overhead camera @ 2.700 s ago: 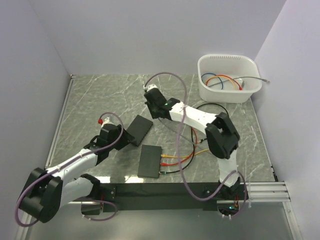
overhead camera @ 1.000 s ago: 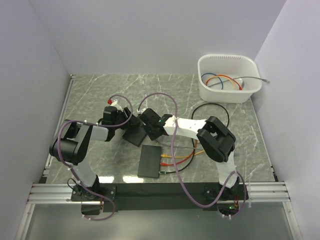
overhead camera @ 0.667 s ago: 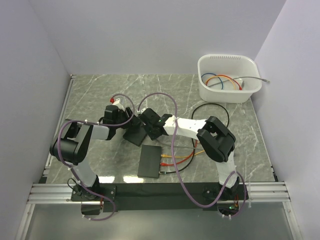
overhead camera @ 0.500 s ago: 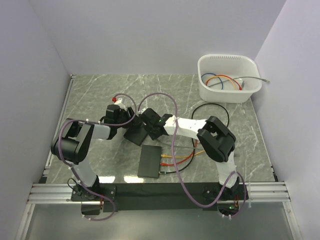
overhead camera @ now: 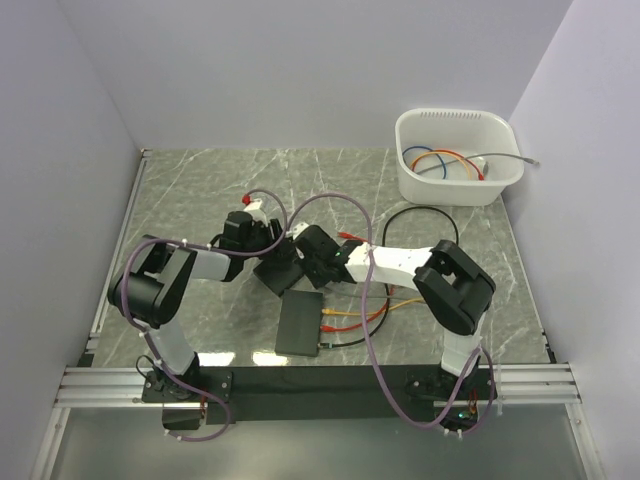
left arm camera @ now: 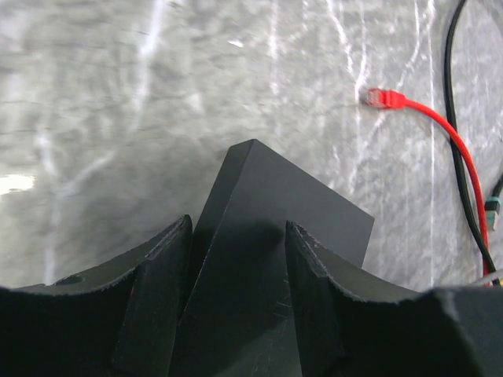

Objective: Insert the plug into the switch port

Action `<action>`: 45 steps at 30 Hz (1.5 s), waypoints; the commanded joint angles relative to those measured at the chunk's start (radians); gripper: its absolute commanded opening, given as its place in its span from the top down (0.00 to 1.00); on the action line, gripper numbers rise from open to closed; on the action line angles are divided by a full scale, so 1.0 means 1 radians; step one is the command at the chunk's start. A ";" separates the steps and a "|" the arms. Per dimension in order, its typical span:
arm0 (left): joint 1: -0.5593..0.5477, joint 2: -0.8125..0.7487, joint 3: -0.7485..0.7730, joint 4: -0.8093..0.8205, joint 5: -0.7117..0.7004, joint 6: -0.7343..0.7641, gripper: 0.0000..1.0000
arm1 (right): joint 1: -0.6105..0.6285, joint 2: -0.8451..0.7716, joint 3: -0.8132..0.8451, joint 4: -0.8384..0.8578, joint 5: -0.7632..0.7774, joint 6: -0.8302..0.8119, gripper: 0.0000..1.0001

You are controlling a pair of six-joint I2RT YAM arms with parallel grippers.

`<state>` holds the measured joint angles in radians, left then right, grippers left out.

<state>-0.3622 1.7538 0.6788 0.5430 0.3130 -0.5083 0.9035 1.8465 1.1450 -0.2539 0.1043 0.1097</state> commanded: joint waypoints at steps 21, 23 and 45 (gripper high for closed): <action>-0.072 0.010 0.102 -0.331 -0.070 -0.058 0.45 | 0.005 -0.050 -0.044 0.202 0.014 0.087 1.00; -0.078 0.021 0.122 -0.379 -0.078 -0.044 0.45 | 0.005 -0.067 -0.062 0.238 0.009 0.108 1.00; -0.161 0.088 0.090 -0.403 -0.121 -0.032 0.46 | 0.015 -0.086 0.179 0.530 0.040 0.074 1.00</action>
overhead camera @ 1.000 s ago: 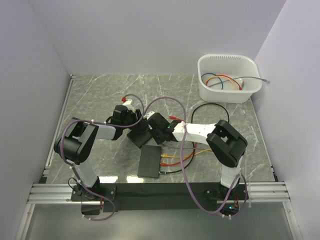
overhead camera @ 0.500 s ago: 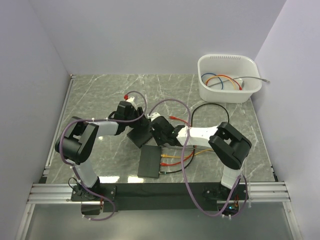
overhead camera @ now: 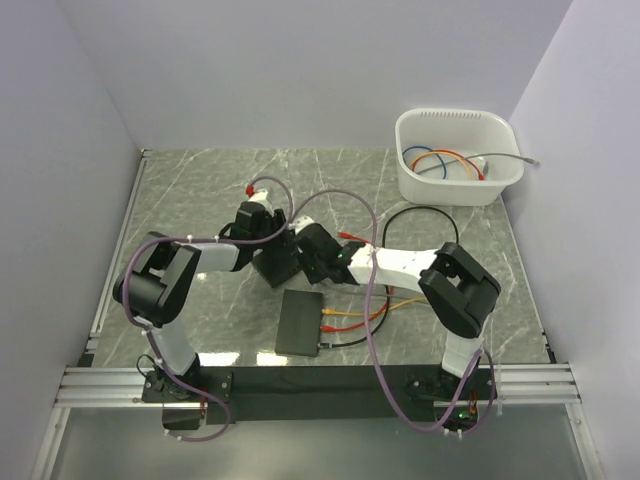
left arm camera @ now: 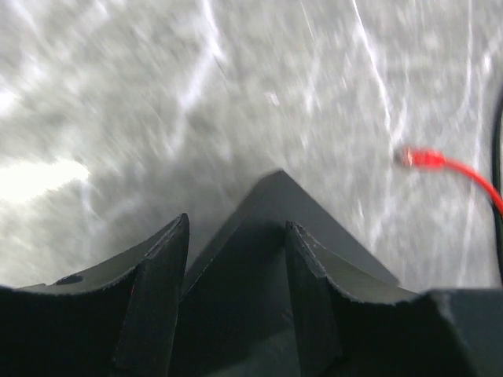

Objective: Insert the plug into the switch port

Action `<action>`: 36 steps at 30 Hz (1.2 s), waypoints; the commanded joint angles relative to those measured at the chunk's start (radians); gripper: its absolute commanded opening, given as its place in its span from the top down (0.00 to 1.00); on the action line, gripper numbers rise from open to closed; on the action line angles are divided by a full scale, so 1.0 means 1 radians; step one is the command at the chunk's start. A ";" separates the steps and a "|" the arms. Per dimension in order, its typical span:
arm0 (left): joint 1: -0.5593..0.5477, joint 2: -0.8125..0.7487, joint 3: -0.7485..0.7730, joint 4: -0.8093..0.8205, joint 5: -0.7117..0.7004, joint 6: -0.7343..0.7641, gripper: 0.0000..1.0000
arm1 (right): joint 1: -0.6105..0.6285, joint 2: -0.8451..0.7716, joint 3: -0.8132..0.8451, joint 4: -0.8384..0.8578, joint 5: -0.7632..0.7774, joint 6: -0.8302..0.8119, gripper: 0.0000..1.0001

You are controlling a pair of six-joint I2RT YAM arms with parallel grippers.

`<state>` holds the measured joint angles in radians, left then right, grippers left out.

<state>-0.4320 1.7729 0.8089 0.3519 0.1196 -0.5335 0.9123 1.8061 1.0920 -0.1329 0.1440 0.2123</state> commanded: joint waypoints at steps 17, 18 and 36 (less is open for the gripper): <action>-0.102 0.106 -0.024 -0.220 0.084 -0.022 0.46 | 0.003 0.052 0.139 0.417 0.086 -0.008 1.00; -0.102 0.108 -0.022 -0.218 0.089 -0.025 0.46 | 0.002 0.053 0.122 0.417 0.098 0.001 1.00; -0.015 0.148 0.111 -0.309 0.060 -0.040 0.45 | -0.052 0.113 -0.086 0.334 0.178 0.085 1.00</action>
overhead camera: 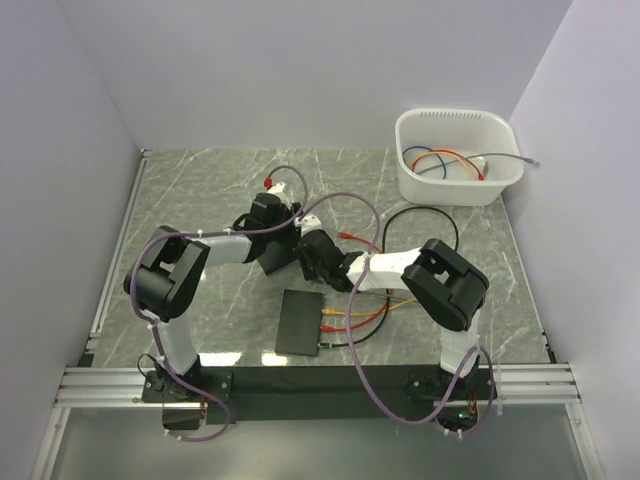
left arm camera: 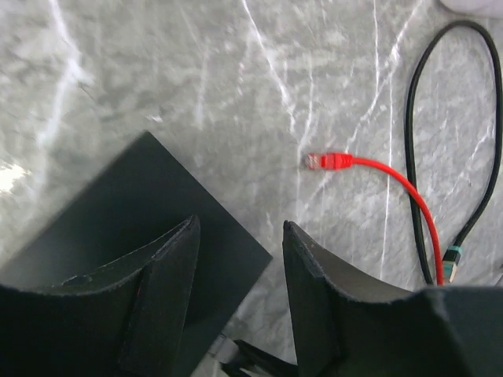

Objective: Insert the plug into the switch port

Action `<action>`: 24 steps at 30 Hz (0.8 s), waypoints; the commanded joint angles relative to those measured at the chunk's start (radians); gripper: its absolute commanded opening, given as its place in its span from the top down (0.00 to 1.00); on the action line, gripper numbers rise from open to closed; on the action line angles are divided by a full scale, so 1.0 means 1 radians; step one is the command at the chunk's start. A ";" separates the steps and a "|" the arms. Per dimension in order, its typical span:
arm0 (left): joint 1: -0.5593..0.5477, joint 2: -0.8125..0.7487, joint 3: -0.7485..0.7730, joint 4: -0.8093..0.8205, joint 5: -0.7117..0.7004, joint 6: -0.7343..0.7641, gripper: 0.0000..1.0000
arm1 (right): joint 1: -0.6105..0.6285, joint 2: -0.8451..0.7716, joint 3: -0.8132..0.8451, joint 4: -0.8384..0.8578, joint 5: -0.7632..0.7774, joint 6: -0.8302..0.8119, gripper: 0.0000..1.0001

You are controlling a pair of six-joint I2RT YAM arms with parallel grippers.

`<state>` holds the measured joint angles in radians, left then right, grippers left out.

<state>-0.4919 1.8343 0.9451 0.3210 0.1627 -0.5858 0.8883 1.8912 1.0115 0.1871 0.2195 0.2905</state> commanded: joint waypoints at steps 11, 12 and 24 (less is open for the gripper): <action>0.165 0.075 0.052 -0.348 -0.031 0.023 0.43 | -0.029 0.034 -0.014 -0.018 0.101 0.013 1.00; 0.167 0.086 0.073 -0.362 -0.037 0.018 0.43 | -0.028 0.040 -0.010 -0.024 0.104 0.016 1.00; 0.153 0.155 0.046 -0.355 -0.020 -0.019 0.44 | -0.028 0.063 0.028 -0.046 0.109 0.000 1.00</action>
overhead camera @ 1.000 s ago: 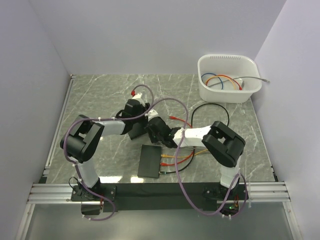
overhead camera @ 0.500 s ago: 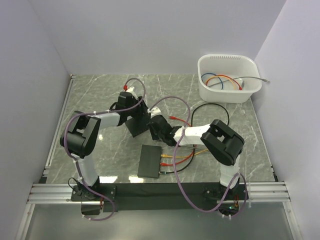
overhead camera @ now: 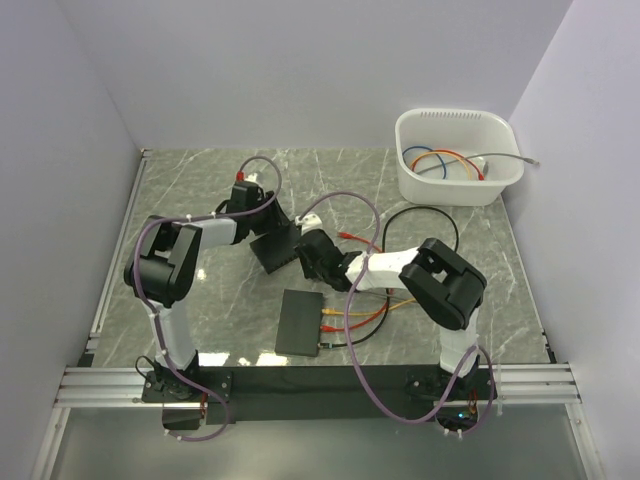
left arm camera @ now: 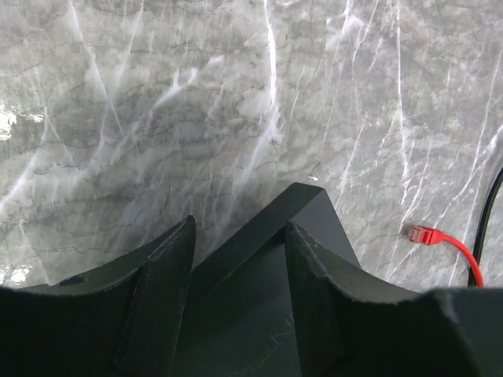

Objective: Insert the plug into the switch port

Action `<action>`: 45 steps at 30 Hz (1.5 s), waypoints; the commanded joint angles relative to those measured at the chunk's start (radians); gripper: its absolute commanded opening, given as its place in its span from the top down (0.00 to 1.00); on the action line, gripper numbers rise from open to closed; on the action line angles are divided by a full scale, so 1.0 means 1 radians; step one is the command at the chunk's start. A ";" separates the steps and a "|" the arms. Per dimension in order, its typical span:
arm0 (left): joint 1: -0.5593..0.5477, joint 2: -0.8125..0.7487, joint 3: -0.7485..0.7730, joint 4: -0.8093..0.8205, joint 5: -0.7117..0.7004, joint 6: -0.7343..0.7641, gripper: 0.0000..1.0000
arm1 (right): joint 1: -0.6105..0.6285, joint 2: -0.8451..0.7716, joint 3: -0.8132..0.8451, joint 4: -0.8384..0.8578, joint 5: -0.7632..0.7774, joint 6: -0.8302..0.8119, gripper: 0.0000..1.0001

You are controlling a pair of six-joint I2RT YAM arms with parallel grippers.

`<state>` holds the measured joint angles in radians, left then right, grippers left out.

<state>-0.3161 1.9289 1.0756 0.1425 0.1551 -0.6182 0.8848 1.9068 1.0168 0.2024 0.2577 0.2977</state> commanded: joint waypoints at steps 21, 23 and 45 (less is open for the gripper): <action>-0.176 -0.013 -0.312 0.025 0.077 -0.147 0.44 | -0.112 0.097 0.169 -0.242 0.104 -0.121 1.00; -0.190 -0.021 -0.321 0.040 0.067 -0.172 0.44 | -0.113 0.097 0.172 -0.267 0.117 -0.117 1.00; -0.409 -0.042 -0.378 0.088 -0.005 -0.296 0.44 | -0.101 0.005 0.077 -0.322 0.118 -0.063 1.00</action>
<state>-0.5949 1.8282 0.7692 0.5240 -0.1040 -0.8181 0.7719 1.9091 1.1248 -0.1516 0.4603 0.1581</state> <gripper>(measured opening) 0.558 0.089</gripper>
